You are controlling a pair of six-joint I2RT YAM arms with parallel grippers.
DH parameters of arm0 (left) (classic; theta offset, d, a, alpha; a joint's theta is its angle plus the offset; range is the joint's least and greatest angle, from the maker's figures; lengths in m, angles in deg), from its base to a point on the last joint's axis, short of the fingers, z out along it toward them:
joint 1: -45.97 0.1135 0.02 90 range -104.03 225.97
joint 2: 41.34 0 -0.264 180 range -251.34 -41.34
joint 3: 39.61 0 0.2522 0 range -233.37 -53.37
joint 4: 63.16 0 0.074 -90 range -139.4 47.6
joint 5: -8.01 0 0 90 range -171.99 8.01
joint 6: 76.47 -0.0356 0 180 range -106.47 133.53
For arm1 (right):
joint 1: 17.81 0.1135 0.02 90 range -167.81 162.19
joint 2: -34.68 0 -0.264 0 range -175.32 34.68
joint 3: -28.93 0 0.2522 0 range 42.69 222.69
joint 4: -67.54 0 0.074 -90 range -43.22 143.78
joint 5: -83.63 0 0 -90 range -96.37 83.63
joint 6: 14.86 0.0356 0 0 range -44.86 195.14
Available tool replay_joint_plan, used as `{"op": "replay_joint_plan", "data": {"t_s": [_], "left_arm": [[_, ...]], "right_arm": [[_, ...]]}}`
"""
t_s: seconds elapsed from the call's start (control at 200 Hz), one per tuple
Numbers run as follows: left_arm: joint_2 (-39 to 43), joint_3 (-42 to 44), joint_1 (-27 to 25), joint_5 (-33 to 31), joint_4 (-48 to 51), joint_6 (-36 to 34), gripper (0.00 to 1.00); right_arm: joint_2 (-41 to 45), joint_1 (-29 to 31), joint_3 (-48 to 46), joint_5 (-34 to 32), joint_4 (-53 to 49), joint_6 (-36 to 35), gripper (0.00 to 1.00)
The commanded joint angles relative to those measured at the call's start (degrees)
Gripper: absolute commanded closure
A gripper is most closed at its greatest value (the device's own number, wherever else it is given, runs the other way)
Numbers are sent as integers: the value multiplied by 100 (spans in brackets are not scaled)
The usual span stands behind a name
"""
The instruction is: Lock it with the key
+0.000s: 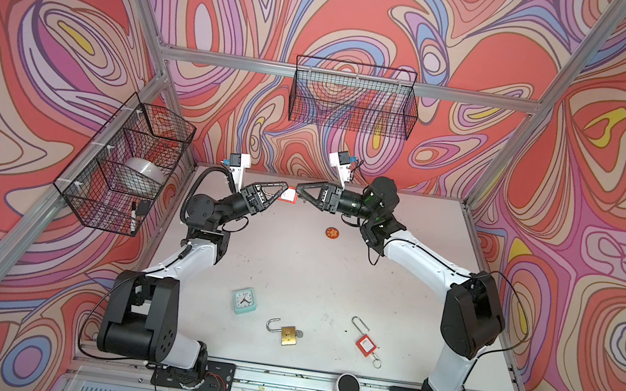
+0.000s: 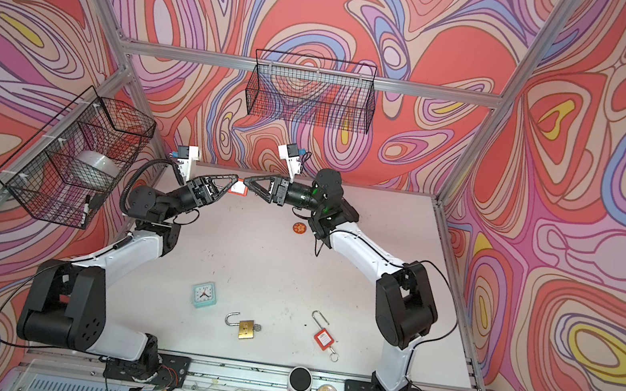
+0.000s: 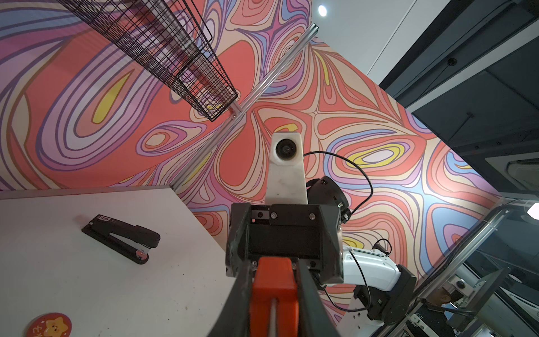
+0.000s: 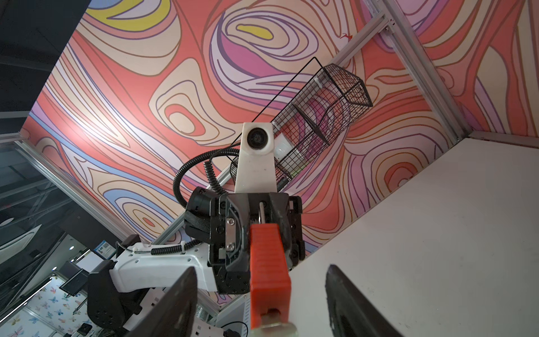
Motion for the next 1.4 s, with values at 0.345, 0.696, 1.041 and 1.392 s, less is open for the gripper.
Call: {"op": "replay_joint_plan", "data": {"t_s": [0.345,0.696,1.041,1.392], "left_arm": [[-8,-122,4,28,-484,91,100],[-16,-115,4,21,-479,100,100],[-19,-125,4,49,-481,118,100],[-34,-160,4,73,-478,129,100]], "right_arm": [[114,-59,-546,-217,-385,-335,30],[316,-15,-375,-751,-2647,-2069,32],[759,-14,-220,-1485,-4377,-3696,30],[1023,-67,147,-2719,-5914,-4986,28]]}}
